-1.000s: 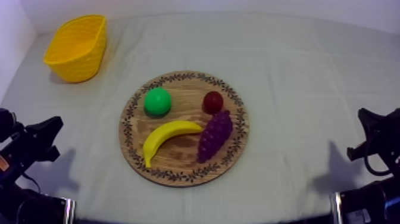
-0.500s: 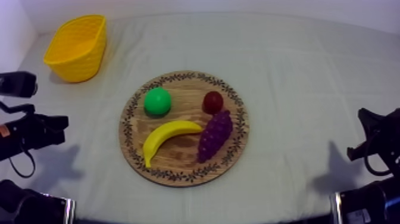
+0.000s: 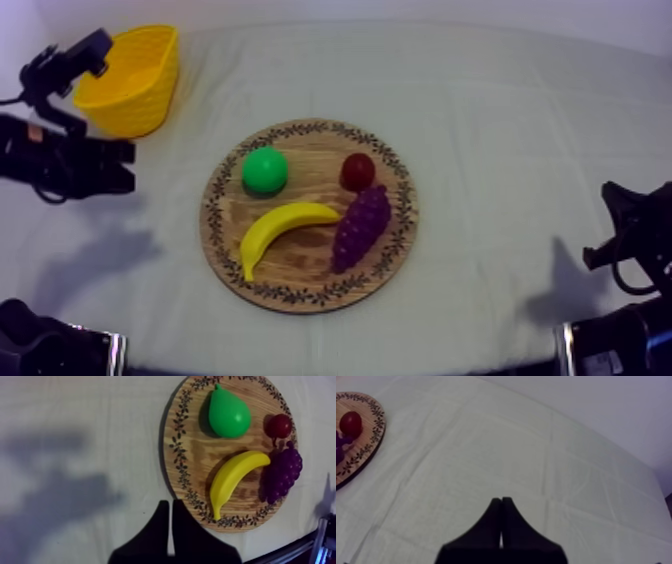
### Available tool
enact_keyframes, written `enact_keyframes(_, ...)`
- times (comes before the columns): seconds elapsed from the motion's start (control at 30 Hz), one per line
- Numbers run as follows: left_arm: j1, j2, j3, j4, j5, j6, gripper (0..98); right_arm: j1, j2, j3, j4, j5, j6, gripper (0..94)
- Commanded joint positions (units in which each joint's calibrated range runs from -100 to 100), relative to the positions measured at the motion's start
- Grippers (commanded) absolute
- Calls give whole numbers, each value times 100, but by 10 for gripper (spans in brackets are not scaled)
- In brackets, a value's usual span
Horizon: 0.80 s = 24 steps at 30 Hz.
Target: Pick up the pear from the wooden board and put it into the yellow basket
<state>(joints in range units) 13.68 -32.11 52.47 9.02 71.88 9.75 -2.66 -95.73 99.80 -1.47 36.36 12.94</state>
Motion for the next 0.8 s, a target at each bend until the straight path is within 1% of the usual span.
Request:
enact_keyframes(0.0,64,669,-883,-53,272,43,0,-2,-3,-2,-2,2,1,4)
enact_keyframes(0.1,162,1181,-1579,-152,551,83,0,-2,-3,-2,-2,2,1,4)
enact_keyframes(0.2,255,1648,-2245,-199,770,118,0,-2,-3,-2,-2,2,0,4)
enact_keyframes(0.4,365,2412,-3284,-180,1019,165,4,-2,-3,-2,-2,2,0,4)
enact_keyframes(0.53,454,2855,-3716,-167,1065,190,18,-2,-3,-2,-2,2,1,4)
enact_keyframes(0.77,580,3415,-4137,-240,1164,320,39,-2,-3,-2,-2,2,-2,4)
